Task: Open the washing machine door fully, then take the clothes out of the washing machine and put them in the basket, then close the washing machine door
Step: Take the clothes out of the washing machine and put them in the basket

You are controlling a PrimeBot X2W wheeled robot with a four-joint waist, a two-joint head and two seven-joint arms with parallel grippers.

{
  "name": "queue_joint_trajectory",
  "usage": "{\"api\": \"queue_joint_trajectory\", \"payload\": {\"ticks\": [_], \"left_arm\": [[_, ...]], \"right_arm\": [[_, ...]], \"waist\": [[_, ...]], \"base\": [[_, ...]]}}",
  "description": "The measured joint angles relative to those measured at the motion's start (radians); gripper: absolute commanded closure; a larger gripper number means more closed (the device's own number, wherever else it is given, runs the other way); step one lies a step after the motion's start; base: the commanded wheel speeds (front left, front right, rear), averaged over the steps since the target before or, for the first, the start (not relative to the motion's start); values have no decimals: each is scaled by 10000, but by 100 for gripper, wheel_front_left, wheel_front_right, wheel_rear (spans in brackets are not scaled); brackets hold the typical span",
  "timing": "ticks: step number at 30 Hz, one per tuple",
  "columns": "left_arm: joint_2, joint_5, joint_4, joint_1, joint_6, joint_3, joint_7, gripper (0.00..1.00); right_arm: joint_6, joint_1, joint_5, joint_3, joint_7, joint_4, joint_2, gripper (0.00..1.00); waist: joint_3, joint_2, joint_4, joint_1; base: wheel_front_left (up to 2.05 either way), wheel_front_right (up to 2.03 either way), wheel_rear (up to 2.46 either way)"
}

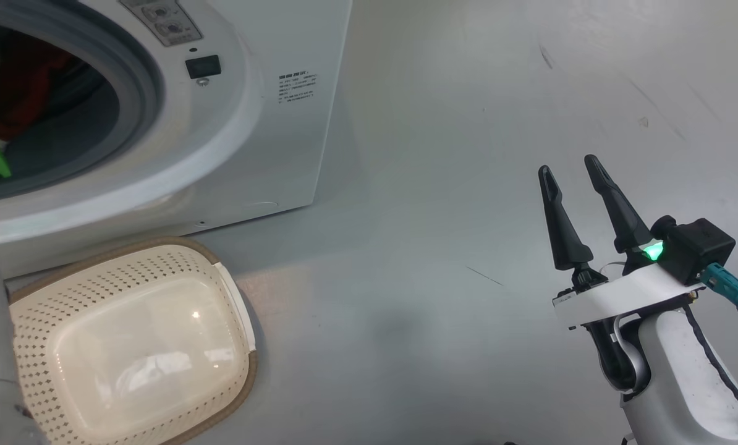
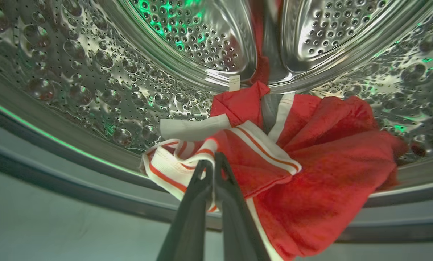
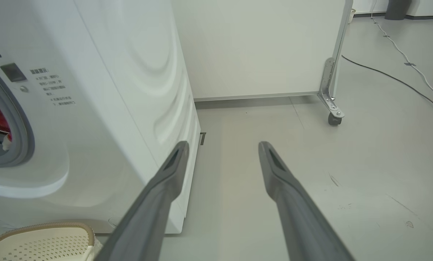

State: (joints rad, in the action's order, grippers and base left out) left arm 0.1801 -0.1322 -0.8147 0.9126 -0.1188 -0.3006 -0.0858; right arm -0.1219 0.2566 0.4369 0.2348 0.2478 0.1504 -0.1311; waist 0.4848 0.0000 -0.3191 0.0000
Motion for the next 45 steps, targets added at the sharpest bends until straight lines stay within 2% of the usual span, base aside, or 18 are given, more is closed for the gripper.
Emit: {"api": "queue_joint_trajectory", "payload": {"ticks": [7, 22, 31, 39, 45], "left_arm": [[-418, 268, -297, -649, 119, 104, 1035, 100], [-1271, 594, -813, -2256, 1223, 533, 3112, 100], [-1446, 792, -759, -3295, 1954, 1035, 3262, 100], [-1538, 897, -347, -4105, 2150, 1325, 3348, 100], [-1578, 1179, 715, -4740, 2188, 1430, 3348, 100]], "right_arm": [[0, -165, -90, -67, 0, 42, -52, 0], [0, -1022, -267, -242, 0, 286, -194, 0], [10, -1719, -280, -322, 0, 395, -184, 0], [21, -2150, -360, -284, 0, 393, -159, 0], [27, -2266, -451, -136, 0, 382, -86, 0]], "waist": [[-602, 0, 307, 0], [-2275, 0, 1168, 0], [-3396, 0, 1792, -1], [-4094, 0, 2324, -1], [-4576, 0, 2638, -1]], "base": [[0, 0, 0], [0, 0, 0], [0, 0, 0], [0, 0, 0], [0, 0, 0]]}}
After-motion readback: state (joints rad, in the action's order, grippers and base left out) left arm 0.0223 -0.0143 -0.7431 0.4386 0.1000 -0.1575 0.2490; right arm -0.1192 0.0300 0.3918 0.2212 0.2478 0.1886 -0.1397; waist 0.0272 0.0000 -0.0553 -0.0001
